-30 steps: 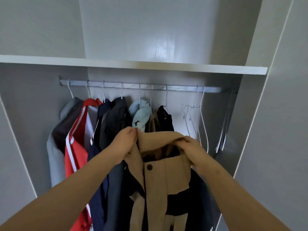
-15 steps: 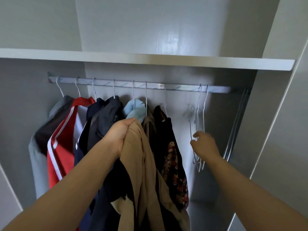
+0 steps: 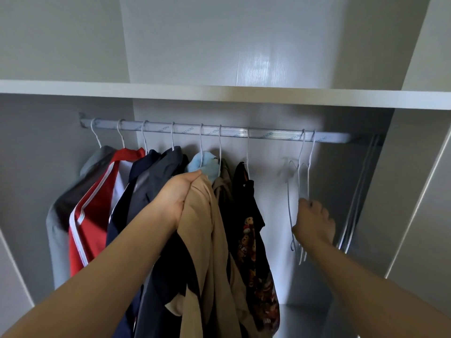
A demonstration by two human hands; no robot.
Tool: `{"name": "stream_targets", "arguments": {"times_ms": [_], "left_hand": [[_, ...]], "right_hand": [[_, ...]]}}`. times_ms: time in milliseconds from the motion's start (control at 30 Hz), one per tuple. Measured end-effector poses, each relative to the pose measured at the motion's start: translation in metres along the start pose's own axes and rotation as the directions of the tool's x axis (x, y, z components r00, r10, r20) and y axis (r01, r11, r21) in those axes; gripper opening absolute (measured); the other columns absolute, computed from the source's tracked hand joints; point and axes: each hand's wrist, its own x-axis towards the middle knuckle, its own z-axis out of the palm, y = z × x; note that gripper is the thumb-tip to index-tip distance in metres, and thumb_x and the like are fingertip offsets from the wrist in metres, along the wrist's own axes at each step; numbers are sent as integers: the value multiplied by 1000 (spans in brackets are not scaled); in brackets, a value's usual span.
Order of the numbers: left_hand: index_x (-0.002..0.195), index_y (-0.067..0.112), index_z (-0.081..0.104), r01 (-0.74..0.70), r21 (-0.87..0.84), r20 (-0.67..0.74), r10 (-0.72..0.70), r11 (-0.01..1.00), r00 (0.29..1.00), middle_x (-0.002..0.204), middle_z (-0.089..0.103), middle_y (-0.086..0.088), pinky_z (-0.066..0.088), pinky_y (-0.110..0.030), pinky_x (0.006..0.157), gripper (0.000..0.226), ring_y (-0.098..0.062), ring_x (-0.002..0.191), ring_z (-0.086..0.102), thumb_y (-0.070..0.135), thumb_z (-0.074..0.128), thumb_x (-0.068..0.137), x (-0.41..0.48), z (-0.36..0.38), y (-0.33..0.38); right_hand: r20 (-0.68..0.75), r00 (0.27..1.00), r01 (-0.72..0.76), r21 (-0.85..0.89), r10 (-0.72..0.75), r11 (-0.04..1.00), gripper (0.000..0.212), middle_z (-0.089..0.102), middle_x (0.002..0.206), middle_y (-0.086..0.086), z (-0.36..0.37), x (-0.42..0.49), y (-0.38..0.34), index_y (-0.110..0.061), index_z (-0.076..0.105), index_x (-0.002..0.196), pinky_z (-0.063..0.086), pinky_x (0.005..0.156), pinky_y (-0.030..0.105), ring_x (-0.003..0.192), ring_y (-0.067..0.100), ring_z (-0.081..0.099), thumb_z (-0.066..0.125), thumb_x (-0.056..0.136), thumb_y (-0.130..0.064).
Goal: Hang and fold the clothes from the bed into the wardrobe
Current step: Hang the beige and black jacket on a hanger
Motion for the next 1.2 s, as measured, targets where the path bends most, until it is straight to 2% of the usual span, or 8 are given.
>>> {"name": "stream_targets", "arguments": {"times_ms": [100,233,367,467,600,800,1033,1200], "left_hand": [[73,9,50,-97,204,-45,108,974,993,36,57,2,40,-15,29,27,-7,31,55,16,41,98,1,-1,0],[72,10,49,-123,244,-30,134,962,990,36,56,3,40,-15,29,27,-6,31,55,17,42,97,4,-4,-2],[75,9,51,-94,198,-35,103,976,994,41,60,2,43,-16,33,26,-7,36,58,17,41,97,8,-4,-4],[81,4,59,16,19,-8,-16,1000,1000,67,65,-7,53,-24,55,27,-17,60,64,17,42,97,8,-3,-6],[77,2,61,35,-53,-1,-35,998,999,63,65,-8,53,-26,59,31,-19,62,62,16,43,97,6,-3,-9],[73,1,56,20,-28,-29,-21,999,999,44,59,-5,46,-18,34,31,-13,35,57,14,42,97,-9,0,-8],[101,2,58,17,-2,6,-17,1000,1000,50,63,-5,50,-19,42,21,-17,49,61,16,43,97,-28,-12,-2],[112,-3,58,31,20,38,-32,999,999,55,64,-5,51,-24,58,28,-17,62,59,16,43,97,-46,-28,2]], "right_hand": [[-61,998,22,-72,-26,997,59,35,136,14,7,2,4,-16,25,139,41,92,33,121,30,42,52,87,-8],[-86,996,-3,-25,1,1000,50,39,132,14,11,6,8,-9,27,137,46,86,32,117,29,46,46,90,-5],[-128,990,-51,-3,50,999,41,43,130,17,7,7,9,-2,38,130,40,92,35,118,32,44,41,89,-3],[-161,982,-92,41,98,995,35,43,129,20,0,9,8,1,49,122,36,94,37,118,35,40,43,88,-2],[-175,978,-76,209,114,975,30,48,125,24,-8,12,3,6,53,116,37,91,37,115,37,42,45,89,-2],[-173,973,-23,576,150,817,27,60,110,22,-19,13,-8,0,57,113,36,72,31,99,37,54,43,90,-3],[-49,982,-76,784,183,616,6,54,74,2,-6,-22,-23,-13,49,85,41,63,30,71,25,54,47,88,-17],[-4,976,-124,811,218,571,23,46,63,-1,10,-79,-30,-18,36,68,34,52,28,56,14,41,54,81,-19]]}}
